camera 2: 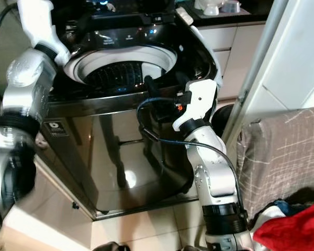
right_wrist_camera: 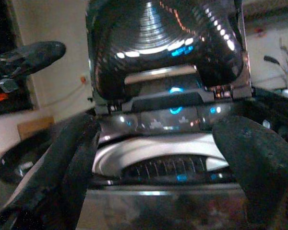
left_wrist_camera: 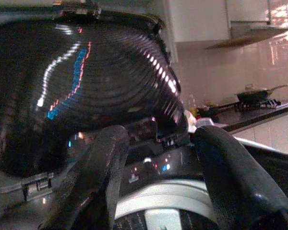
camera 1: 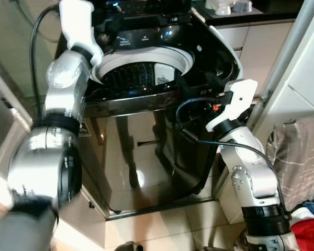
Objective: Clothes washing
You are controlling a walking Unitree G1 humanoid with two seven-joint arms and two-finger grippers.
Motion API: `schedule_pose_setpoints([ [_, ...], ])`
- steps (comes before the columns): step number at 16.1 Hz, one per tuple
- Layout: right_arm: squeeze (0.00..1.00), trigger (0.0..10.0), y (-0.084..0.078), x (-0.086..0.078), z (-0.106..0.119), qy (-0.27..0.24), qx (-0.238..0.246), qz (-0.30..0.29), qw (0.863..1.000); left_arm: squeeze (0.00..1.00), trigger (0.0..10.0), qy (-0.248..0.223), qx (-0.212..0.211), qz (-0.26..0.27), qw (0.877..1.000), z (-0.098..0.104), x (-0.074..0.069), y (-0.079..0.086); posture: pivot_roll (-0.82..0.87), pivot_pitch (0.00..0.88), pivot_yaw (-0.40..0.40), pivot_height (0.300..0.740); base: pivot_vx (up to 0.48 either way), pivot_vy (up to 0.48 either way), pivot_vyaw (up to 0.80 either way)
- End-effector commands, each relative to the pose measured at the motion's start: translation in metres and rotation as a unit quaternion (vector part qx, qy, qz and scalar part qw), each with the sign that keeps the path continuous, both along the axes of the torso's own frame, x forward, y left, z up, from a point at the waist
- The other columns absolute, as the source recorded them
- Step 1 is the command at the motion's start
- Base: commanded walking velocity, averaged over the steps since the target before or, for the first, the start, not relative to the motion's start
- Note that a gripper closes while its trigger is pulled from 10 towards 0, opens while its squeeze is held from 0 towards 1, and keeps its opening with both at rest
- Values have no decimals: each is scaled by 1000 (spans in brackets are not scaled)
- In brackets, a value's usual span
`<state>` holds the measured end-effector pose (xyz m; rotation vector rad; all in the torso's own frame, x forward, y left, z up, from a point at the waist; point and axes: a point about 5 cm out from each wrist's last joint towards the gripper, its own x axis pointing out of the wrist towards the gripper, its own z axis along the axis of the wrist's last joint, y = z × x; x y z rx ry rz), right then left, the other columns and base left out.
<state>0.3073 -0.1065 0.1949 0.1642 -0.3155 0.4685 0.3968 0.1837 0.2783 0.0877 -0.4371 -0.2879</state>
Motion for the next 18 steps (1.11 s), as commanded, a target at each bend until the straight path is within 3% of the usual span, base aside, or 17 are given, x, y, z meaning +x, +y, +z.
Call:
schedule_pose_setpoints([
  [1, 0, 10000, 0, 4, 2, -6, 1, -4, 1000, 0, 10000, -10, -11, 13, 1000, -2, -11, 2, -102, 0, 56, 740, 0, 0, 0],
  [2, 0, 10000, -8, 12, -1, 6, 10, -50, 999, 0, 10000, -10, -36, 36, 999, -14, -31, 2, -80, 0, 40, 740, 0, 0, 0],
  [4, 0, 10000, -26, 21, -5, 9, 6, -124, 992, 0, 10000, -20, -29, 67, 997, -31, -67, -10, -53, 0, 18, 740, 0, 0, 0],
  [5, 0, 10000, -28, 23, -8, 13, 2, -131, 991, 0, 10000, -2, -31, 72, 997, -42, -78, -14, -47, 0, 12, 740, 0, 0, 0],
  [6, 0, 10000, -27, 20, -14, 14, -10, -122, 992, 0, 10000, 58, -14, 102, 993, -74, -94, -10, -35, 0, 0, 740, 0, 0, 0],
  [7, 0, 10000, -27, 19, -17, 17, -13, -119, 993, 0, 10000, 91, -6, 124, 988, -89, -99, -6, -35, 0, 0, 740, 0, 0, 0],
  [8, 0, 10000, -30, 17, -27, 35, -16, -121, 992, 0, 10000, 163, 17, 160, 973, -124, -106, -2, -32, 0, -6, 740, 0, 0, 0],
  [9, 0, 10000, -31, 16, -34, 47, -18, -122, 991, 0, 10000, 187, 2, 158, 969, -139, -107, -8, -38, 0, -6, 740, 0, 0, 0],
  [10, 0, 10000, -33, 19, -40, 59, -19, -127, 990, 0, 10000, 180, -12, 159, 971, -135, -106, -16, -45, 0, -3, 740, 0, 0, 0],
  [14, 0, 10000, -33, 24, -50, 78, -24, -128, 988, 0, 10000, 164, -12, 177, 970, -122, -98, -17, -62, 0, 9, 740, -338, 0, 0],
  [18, 0, 10000, -30, 29, -49, 66, -39, -125, 989, 0, 10000, 161, -11, 179, 970, -119, -94, -19, -66, 0, 6, 740, -270, 0, 0],
])
